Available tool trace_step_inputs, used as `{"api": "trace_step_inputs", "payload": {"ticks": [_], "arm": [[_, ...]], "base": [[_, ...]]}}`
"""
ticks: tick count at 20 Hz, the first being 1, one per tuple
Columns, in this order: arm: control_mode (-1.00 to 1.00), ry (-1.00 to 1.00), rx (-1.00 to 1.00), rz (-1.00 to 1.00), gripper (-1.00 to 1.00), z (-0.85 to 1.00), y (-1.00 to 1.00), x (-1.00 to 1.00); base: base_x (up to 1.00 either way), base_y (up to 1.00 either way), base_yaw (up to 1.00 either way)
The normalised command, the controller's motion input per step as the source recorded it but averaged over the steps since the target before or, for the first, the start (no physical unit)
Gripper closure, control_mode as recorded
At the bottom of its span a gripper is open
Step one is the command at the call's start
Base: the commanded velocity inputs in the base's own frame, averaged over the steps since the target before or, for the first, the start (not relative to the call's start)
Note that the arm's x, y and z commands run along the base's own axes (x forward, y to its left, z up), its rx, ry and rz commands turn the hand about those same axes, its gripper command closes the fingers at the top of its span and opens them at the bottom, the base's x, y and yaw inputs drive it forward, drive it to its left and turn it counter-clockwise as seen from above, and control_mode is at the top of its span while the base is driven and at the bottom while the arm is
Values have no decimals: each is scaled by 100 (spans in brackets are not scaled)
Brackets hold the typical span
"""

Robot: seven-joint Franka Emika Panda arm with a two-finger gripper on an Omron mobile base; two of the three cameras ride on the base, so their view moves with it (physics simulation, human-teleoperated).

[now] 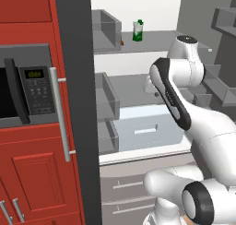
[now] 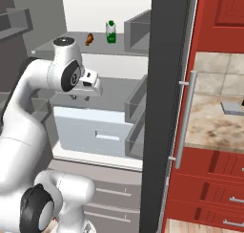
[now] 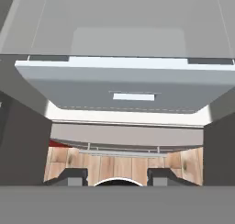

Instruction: Take the chicken drumstick from the fridge and place it on the digital scale on the counter by the fridge. Wait a few seconds for a reading, then move it to the plate on the dining counter.

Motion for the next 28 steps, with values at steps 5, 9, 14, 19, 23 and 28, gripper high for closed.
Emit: {"api": "trace_step_inputs", "payload": {"ticks": [5,9,14,19,23,28], "arm": [[-100,-11,-2,3,-100,0,14,-40],[-100,-32,-5,14,-100,11,48,-41],[-100,-29,-2,10,-100,56,27,3],[-100,-17,0,1,-100,65,0,31],[-100,-8,0,0,-100,54,1,40],[-100,-5,0,0,-100,52,0,34]], "base": [[0,0,0],[0,0,0],[0,0,0],[0,0,0],[0,0,0],[0,0,0]]}}
